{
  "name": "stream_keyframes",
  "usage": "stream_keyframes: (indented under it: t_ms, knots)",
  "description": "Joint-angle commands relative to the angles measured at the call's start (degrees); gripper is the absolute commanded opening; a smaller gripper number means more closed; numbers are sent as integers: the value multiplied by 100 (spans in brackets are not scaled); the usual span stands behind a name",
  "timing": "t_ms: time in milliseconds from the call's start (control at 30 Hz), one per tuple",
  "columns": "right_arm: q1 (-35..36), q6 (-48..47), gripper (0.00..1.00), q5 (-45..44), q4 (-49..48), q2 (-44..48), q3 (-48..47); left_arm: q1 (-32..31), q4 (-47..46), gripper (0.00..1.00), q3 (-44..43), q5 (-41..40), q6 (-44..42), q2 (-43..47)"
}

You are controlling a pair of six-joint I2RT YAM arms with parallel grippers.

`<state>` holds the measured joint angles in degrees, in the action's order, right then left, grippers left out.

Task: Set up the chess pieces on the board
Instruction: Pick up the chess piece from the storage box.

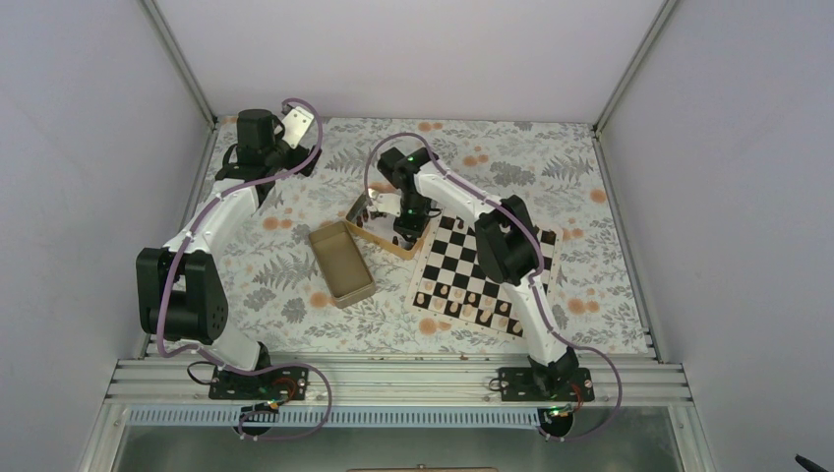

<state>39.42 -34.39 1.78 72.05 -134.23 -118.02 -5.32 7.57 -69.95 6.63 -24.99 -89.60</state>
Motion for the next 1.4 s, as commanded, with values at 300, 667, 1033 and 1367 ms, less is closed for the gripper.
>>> stream_keyframes:
  t_ms: [300, 667, 1033, 1367]
  knots:
    - [57, 76, 41, -255, 169, -150, -182, 30, -142, 100, 31, 21, -67, 210]
    - [49, 36, 41, -236, 169, -138, -35, 49, -142, 100, 43, 66, -58, 233]
    - [48, -35, 39, -153, 169, -244, 14, 57, -171, 100, 60, 66, -53, 226]
    - [32, -74, 27, -143, 169, -291, 11, 66, -177, 100, 60, 75, -58, 218]
